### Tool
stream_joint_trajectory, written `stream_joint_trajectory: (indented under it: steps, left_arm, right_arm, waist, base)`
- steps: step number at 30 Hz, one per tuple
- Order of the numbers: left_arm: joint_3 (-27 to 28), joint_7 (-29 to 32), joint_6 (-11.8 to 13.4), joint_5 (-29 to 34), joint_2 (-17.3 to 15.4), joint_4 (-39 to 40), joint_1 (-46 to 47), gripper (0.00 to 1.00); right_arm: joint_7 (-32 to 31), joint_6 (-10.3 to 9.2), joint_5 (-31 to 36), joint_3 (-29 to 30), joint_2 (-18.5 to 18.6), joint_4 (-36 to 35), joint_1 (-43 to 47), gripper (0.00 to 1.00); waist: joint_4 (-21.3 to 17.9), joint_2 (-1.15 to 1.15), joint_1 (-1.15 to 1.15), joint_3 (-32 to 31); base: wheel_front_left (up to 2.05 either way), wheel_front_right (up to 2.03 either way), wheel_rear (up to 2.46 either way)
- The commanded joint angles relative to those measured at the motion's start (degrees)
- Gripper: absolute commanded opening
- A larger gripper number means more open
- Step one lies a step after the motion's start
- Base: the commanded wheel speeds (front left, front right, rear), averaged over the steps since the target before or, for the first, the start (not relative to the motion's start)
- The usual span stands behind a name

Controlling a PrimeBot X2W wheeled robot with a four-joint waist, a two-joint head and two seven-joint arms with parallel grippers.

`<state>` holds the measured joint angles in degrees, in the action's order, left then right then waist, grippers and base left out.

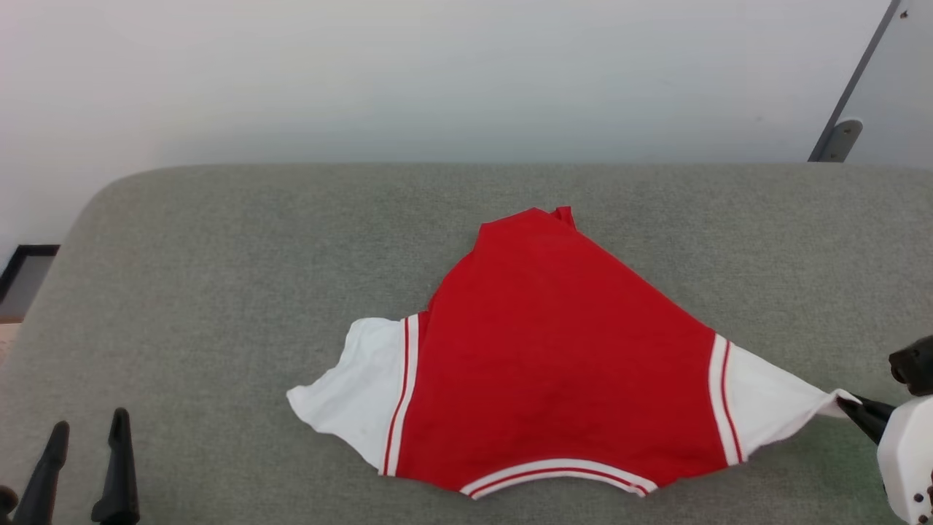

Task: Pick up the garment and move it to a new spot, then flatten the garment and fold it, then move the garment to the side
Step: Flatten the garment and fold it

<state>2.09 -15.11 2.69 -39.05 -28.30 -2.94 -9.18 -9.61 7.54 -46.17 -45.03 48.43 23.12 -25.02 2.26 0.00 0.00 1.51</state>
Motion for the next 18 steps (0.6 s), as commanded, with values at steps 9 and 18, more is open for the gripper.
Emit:
stream_joint_trajectory:
  steps: [9, 18]
  left_arm:
    - [-0.68, 0.10, -0.71, 0.63, -0.59, -1.63, 1.94, 1.00]
    - [-1.43, 0.86, -1.32, 0.71, -1.42, -2.25, 2.94, 1.00]
  right_arm:
    - [2.05, -0.11, 4.65, 1.81, -2.16, 11.42, -4.30, 0.00]
    - [2.64, -0.11, 4.74, 2.18, -7.25, 20.10, -8.26, 0.89]
  waist:
    - [-0.74, 0.00, 0.00, 1.21]
    - [-1.50, 0.00, 0.00, 1.75]
  base:
    - [0.00, 0.00, 0.00]
    - [0.00, 0.00, 0.00]
